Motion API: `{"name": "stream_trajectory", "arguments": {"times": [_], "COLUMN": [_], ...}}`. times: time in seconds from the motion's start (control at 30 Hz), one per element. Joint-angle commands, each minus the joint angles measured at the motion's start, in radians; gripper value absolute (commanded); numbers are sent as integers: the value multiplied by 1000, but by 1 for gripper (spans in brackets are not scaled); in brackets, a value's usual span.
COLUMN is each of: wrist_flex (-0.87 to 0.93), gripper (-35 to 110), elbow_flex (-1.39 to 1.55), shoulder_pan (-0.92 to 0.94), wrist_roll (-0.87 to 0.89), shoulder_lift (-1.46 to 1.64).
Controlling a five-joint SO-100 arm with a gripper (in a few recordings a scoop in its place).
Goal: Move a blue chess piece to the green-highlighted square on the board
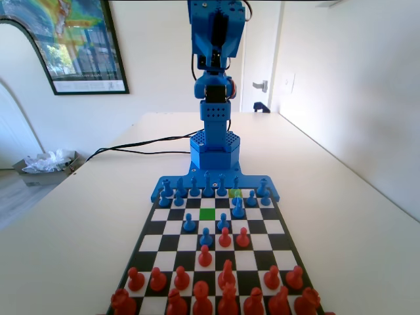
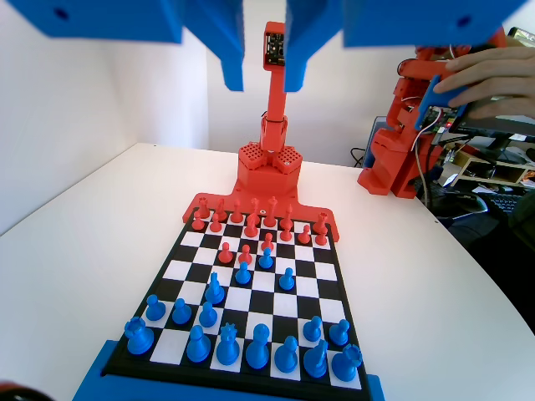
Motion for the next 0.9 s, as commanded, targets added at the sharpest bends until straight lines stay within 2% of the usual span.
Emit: {"name": "stream_trajectory", "arguments": {"times": [0.0, 0.67, 0.87], "wrist_flex": [-12, -12, 58], "gripper": [1, 1, 1], "elbow_flex": [8, -2, -155], "shoulder_pan": [3, 2, -23], "wrist_roll": [3, 12, 35], "shoulder_lift": [23, 21, -103]}}
